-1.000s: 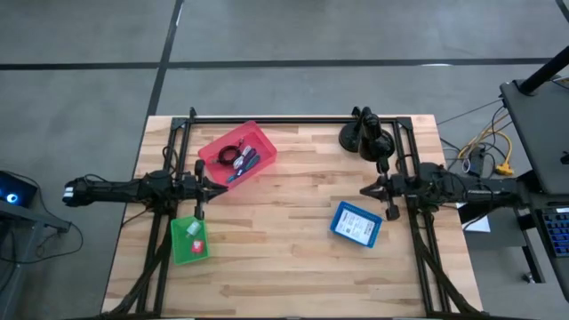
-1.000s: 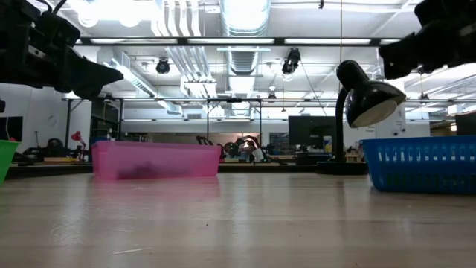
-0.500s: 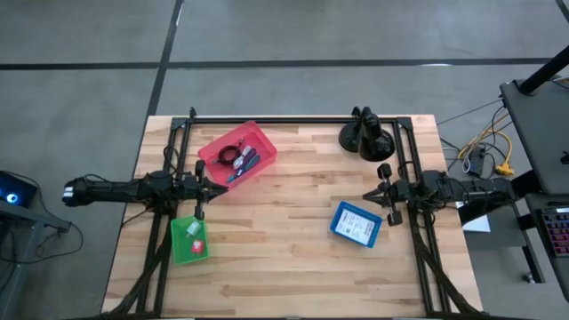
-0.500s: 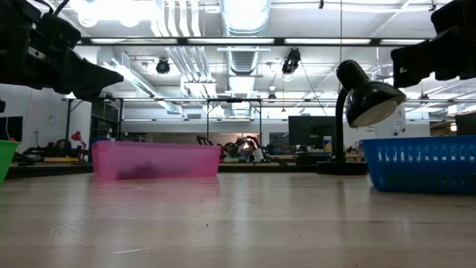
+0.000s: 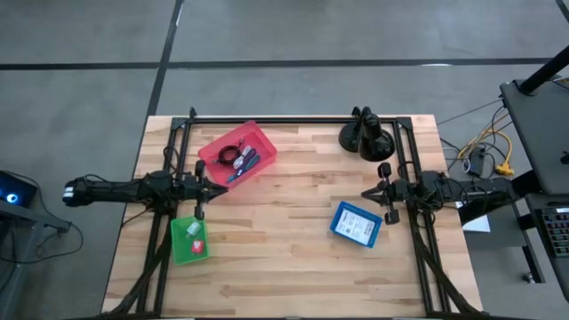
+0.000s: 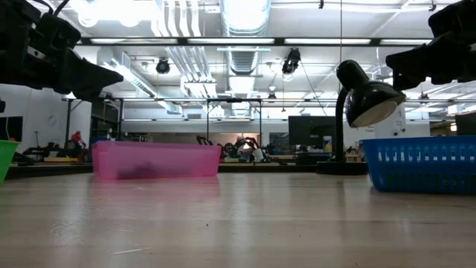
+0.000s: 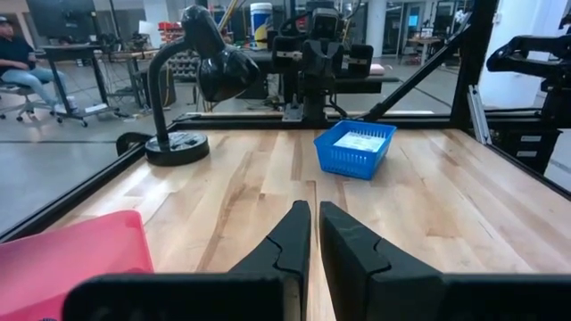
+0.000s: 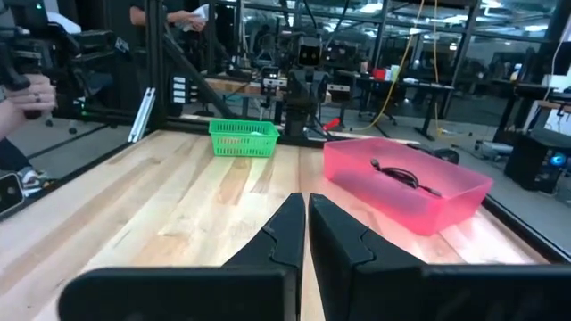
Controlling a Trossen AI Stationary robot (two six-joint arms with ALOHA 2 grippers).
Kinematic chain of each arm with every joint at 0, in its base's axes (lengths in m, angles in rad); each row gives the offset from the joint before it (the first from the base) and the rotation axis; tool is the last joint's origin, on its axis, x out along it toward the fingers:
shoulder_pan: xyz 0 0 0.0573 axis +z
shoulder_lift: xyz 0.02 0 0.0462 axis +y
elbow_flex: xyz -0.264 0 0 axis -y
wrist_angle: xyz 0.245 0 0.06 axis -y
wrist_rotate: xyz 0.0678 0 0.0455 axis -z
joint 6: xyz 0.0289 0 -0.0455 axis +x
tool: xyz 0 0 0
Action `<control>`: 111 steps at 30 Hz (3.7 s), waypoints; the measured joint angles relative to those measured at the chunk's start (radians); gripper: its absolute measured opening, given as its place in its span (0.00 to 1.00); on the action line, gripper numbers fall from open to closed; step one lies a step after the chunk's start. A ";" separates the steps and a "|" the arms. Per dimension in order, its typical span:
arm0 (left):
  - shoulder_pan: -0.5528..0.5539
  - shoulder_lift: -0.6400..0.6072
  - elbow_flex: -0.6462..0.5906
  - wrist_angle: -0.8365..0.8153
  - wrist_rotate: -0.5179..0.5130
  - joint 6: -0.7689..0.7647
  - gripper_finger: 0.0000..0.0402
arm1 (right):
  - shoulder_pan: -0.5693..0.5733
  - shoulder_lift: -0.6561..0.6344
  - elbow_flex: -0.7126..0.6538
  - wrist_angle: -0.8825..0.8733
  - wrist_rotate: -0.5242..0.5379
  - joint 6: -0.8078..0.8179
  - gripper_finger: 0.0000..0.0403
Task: Pick and place items into bin
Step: Return to Home Position
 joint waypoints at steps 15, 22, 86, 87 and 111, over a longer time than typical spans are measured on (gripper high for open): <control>0.000 0.000 0.000 0.007 0.000 -0.002 0.03 | 0.000 0.018 0.000 0.002 0.000 0.010 0.02; 0.000 0.000 0.000 0.008 0.000 -0.001 0.03 | 0.000 0.018 0.000 0.002 -0.001 0.035 0.02; 0.000 0.019 0.000 0.008 0.000 0.000 0.03 | 0.000 0.018 0.001 0.003 -0.002 0.034 0.02; 0.000 0.019 0.000 0.008 0.000 -0.001 0.03 | 0.000 0.018 0.001 0.003 -0.001 0.033 0.02; 0.000 0.020 0.000 0.007 0.000 0.000 0.03 | 0.000 0.018 0.001 0.003 -0.001 0.033 0.02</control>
